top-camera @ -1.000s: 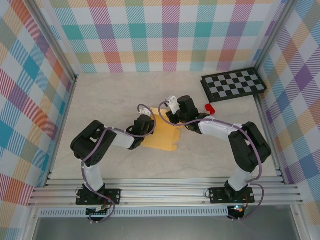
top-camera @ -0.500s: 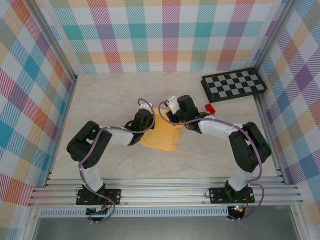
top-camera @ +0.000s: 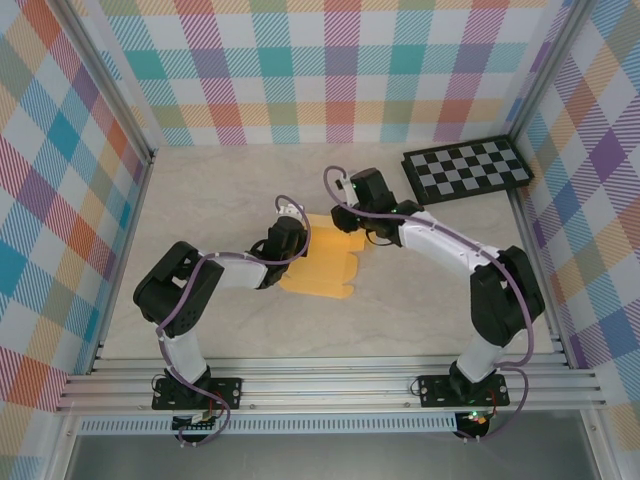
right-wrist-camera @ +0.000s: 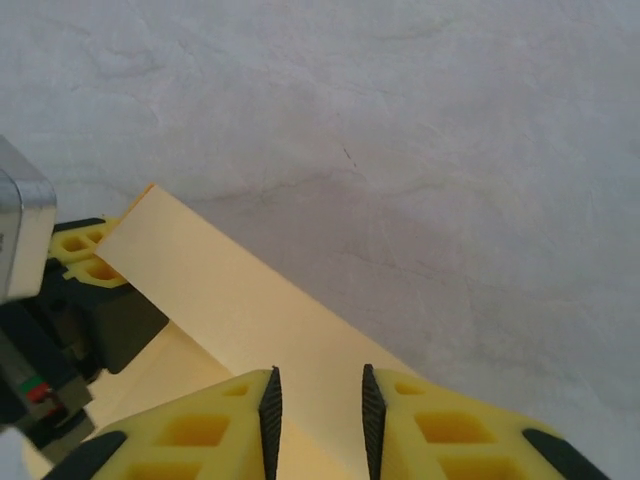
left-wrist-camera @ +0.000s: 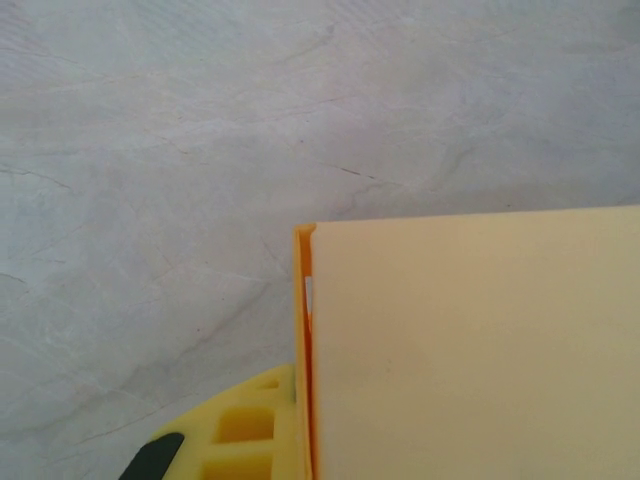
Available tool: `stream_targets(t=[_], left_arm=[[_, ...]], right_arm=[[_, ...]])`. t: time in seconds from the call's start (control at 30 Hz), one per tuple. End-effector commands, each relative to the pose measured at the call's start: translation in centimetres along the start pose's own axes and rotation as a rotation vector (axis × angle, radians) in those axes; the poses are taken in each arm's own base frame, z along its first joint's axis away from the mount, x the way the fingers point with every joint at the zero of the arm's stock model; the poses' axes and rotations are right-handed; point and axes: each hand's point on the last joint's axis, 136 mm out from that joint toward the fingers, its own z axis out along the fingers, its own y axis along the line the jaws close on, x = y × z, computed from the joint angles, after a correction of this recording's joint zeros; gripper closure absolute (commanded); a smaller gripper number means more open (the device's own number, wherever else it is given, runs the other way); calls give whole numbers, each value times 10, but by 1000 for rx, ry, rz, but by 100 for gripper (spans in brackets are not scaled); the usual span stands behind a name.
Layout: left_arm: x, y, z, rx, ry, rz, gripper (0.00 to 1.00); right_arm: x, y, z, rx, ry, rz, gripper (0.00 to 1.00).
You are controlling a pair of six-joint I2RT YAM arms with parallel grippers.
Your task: Fold the paper box
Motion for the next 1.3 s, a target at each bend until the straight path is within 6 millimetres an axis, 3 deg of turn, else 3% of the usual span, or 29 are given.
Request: stream_targets(t=[0.0,0.3,0.57,0.7,0.93,1.1,1.27], left_arm=[[10,6,-1,-49,2,-1,100],[10,-2,-3,-43,-3,15,100],[12,-5,-3,-41,2,20,100],[15,-6,-1,-45,12,23,100],[17,-7,0,-60,19,30,100],[19,-9,1,-59,24,33,100],[19,-6,1,-80,33,31,100]], right_arm=[[18,-3,-16,27,112,210,68],[25,-25,16,-16,150,394,67],[42,-24,34,-51,215,460,68],[48,-13,41,-120,236,517,69],[52,-2,39,-176,255,611,70],[49,-5,43,-161,233,599,83],[53,-25,32,-43,217,539,73]])
